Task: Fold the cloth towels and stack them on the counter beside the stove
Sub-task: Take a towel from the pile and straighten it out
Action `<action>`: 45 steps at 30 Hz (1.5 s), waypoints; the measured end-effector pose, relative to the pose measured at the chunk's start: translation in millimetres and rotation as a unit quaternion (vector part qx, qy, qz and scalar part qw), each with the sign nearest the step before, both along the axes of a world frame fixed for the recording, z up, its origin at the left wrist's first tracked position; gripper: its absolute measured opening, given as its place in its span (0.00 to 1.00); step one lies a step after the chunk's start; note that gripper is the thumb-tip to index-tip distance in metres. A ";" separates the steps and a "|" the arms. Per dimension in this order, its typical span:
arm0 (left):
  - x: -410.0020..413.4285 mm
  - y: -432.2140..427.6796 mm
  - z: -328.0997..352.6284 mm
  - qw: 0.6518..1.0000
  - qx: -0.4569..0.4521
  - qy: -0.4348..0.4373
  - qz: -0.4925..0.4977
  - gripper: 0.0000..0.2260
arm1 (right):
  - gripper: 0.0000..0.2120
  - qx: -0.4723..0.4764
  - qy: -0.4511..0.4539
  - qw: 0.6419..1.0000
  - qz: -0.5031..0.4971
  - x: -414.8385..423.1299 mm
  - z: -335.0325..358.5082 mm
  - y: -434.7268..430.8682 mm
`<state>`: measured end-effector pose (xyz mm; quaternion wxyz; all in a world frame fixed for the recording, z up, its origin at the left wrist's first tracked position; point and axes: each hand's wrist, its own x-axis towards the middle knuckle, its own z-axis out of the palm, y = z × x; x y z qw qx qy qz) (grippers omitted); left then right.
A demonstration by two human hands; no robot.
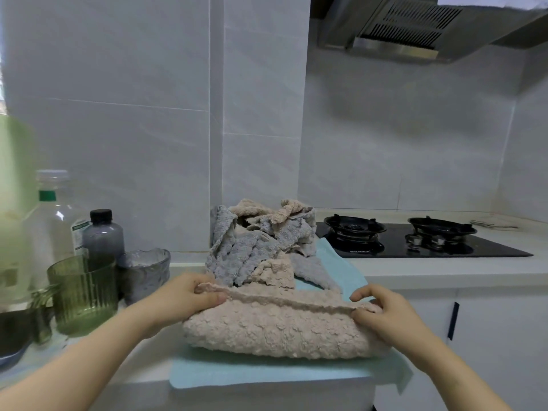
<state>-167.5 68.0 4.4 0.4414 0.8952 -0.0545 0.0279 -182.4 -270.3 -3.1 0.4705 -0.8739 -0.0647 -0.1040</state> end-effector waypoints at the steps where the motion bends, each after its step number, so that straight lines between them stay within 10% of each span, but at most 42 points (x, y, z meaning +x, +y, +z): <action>1: 2.8 1.2 -3.5 1.000 0.009 0.003 0.011 0.15 | 0.05 0.001 0.007 1.000 0.002 1.4 -0.1 0.5; 18: 94.9 -24.0 -27.4 0.956 0.258 -0.066 0.120 0.09 | 0.06 -0.179 0.049 0.971 -0.154 105.1 -30.6 33.6; 27: 106.2 -4.8 -36.3 0.976 0.192 -0.078 0.065 0.03 | 0.15 -0.271 0.037 0.946 -0.177 109.3 -41.9 38.9; 32: 102.1 -4.0 -33.2 0.984 0.119 -0.094 0.097 0.07 | 0.03 -0.116 -0.024 0.984 -0.133 103.8 -41.2 32.8; 39: 102.6 -8.6 -31.1 0.962 -0.223 -0.108 0.117 0.09 | 0.08 0.102 -0.057 0.986 -0.117 109.8 -25.5 30.3; 45: 109.8 -16.0 -42.6 0.974 -0.051 -0.149 0.165 0.08 | 0.06 0.079 -0.065 0.985 -0.140 143.3 -18.5 41.5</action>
